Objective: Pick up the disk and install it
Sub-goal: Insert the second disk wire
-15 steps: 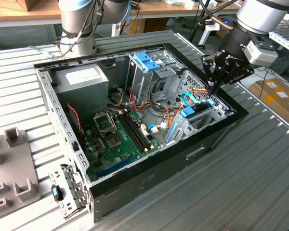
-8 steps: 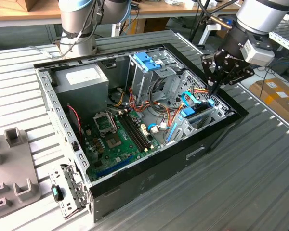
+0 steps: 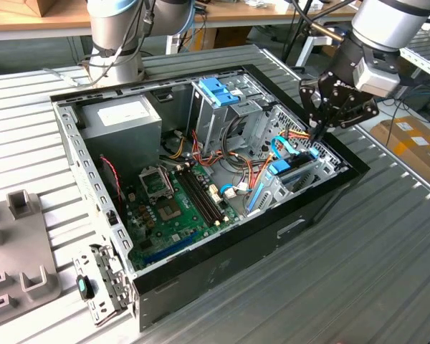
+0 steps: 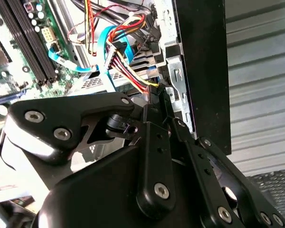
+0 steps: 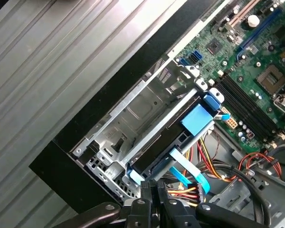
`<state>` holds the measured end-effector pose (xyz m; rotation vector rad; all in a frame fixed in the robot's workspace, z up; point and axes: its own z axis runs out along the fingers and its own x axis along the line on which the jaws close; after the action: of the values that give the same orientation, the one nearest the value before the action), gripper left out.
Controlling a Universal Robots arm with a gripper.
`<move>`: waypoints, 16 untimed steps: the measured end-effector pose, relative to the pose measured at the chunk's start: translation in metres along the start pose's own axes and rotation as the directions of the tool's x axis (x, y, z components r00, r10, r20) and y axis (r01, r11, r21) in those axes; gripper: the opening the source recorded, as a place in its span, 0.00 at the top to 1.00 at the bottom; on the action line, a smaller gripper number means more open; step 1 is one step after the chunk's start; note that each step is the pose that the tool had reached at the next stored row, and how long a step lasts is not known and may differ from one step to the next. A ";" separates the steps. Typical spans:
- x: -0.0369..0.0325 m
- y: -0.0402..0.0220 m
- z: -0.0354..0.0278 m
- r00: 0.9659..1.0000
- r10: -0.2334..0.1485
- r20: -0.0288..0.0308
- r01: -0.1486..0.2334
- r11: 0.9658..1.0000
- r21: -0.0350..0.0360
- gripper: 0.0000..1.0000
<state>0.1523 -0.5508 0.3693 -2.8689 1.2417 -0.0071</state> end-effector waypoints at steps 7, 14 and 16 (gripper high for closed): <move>0.0000 0.0000 0.0007 0.993 0.117 -0.002 -0.117 0.993 0.000 0.84; 0.0000 0.0001 0.0017 0.958 0.287 -0.005 -0.287 0.958 0.001 0.84; 0.0000 0.0000 0.0019 0.946 0.325 -0.005 -0.325 0.946 0.002 0.84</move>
<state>0.1523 -0.5508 0.3674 -2.6261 1.6976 -0.0109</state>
